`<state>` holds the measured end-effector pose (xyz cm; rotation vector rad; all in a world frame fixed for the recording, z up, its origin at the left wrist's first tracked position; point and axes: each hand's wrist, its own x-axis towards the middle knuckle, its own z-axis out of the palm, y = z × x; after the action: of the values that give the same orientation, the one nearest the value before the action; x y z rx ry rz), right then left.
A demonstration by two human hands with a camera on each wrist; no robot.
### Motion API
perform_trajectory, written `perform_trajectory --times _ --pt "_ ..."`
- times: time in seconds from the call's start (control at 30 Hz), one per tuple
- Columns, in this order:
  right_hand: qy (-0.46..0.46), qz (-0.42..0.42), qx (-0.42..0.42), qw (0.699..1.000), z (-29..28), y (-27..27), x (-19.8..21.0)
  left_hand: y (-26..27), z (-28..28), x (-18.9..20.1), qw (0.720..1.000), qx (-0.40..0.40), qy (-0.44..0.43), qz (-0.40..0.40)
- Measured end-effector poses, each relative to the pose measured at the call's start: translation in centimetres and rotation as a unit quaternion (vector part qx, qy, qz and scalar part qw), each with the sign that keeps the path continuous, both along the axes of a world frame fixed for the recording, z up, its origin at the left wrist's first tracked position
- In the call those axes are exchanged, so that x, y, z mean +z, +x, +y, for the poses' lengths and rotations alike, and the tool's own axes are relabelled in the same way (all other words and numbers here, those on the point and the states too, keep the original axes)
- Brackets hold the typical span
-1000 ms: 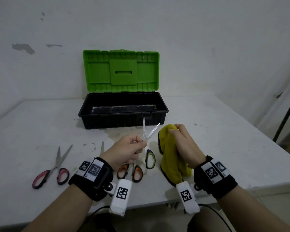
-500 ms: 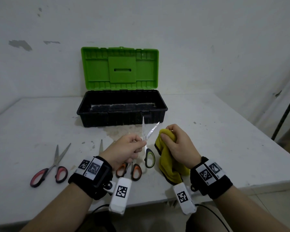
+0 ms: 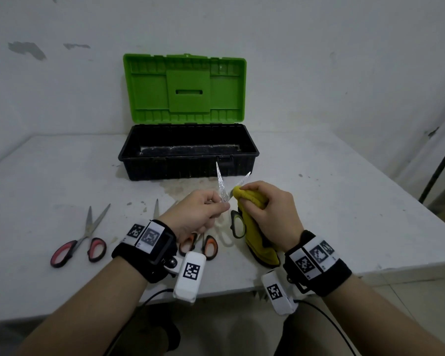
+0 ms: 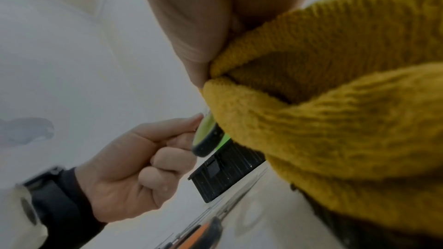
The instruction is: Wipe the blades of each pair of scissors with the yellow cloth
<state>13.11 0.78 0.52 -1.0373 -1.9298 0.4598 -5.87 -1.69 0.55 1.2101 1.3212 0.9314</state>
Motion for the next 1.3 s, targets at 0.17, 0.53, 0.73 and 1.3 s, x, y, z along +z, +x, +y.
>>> perform_trajectory --times 0.17,0.53,0.73,1.3 --pt "0.056 -0.046 0.003 0.997 0.2 -0.3 -0.3 0.3 0.2 -0.3 1.000 0.001 0.004 -0.002" --pt "0.088 -0.112 0.033 0.989 0.1 -0.4 -0.3 0.6 0.3 -0.3 1.000 -0.003 -0.003 -0.019" --pt "0.107 -0.123 0.033 0.986 0.2 -0.3 0.1 0.6 0.0 0.0 1.000 -0.015 0.022 0.005" --pt "0.085 -0.087 -0.017 0.992 -0.1 1.0 1.3 0.3 0.2 0.5 0.999 -0.017 -0.001 0.039"
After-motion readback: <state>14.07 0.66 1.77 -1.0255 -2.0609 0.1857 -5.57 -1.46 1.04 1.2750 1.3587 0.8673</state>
